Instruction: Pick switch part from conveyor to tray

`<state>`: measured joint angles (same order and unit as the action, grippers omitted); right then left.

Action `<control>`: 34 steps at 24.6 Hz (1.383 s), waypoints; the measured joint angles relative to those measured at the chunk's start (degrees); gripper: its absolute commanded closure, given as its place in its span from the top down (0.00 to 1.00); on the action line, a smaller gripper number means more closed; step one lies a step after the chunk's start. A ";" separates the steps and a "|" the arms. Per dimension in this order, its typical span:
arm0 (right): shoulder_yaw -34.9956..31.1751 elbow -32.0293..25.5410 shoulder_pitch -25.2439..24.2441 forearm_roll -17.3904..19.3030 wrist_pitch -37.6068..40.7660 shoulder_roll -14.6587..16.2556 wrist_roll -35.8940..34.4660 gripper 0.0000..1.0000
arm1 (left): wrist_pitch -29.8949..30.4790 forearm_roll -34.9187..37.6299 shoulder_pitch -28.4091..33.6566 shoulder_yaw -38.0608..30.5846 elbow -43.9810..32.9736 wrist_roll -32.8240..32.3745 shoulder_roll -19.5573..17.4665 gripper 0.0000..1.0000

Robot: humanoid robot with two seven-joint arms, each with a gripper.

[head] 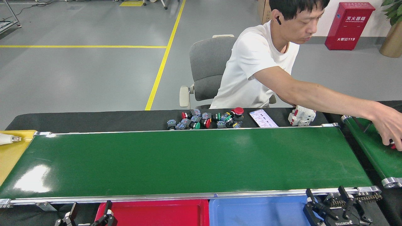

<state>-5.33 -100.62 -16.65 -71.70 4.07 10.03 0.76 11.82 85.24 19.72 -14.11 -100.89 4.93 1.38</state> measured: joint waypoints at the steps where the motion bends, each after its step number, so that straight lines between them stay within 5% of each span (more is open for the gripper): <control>1: 0.01 0.00 0.00 0.00 -0.16 -0.64 0.00 0.98 | 0.03 0.00 0.00 -0.03 0.00 0.00 -0.03 1.00; 28: -0.62 0.10 0.38 0.16 -2.47 -1.47 0.46 0.97 | 0.39 -1.69 -0.42 -1.32 0.00 0.53 -0.16 1.00; 34: -0.59 3.66 7.16 -0.30 -5.18 -1.47 4.67 0.90 | 0.41 -1.69 -0.55 -0.14 -0.01 -1.82 -0.21 1.00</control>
<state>-5.91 -96.96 -9.49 -72.00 -1.11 8.56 5.43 12.23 83.55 19.18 -14.25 -100.89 3.11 1.17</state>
